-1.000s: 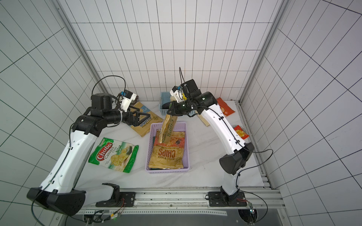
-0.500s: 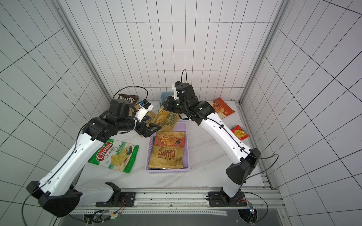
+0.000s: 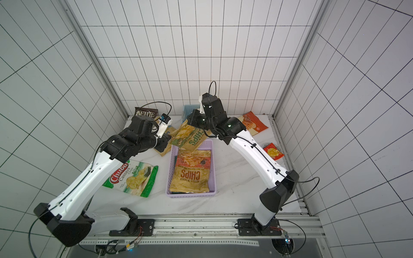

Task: Put the potato chips into the basket
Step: Place the potato chip in the basket.

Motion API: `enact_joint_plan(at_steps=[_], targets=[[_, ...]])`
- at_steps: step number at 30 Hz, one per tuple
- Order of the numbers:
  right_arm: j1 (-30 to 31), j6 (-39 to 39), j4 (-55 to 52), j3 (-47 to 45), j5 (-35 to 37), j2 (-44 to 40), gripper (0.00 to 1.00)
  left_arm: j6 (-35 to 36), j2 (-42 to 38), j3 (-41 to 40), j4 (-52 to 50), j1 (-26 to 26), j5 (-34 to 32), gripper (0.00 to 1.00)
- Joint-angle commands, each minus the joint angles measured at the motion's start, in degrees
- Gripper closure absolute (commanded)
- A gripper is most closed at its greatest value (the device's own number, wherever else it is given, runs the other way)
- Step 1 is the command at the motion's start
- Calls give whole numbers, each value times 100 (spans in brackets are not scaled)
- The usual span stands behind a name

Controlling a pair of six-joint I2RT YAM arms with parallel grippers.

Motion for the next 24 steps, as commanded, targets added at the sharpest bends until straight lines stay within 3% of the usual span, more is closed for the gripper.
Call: enact_joint_plan(at_steps=[1,5,13,17,21,24], targets=[[45,44,409,-181,111,-377,100,-75,61,9,175,0,-549,100],[45,-65,534,-516,-179,-606,100,14,0,113,162,5,-419,100],[45,-336,919,-1649,-1151,-1340,100,719,-438,358,-399,-1,1184,100],[45,-361,954,-2137,-1458,-1698,99,894,-430,579,-770,3,1537,100],[45,-456,927,-2639,-1554,-2129,86,970,-504,689,-937,7,1821,100],[38,-470,923,-2950,-1568,-2465,91,1104,-525,751,-1198,7,2286,100]])
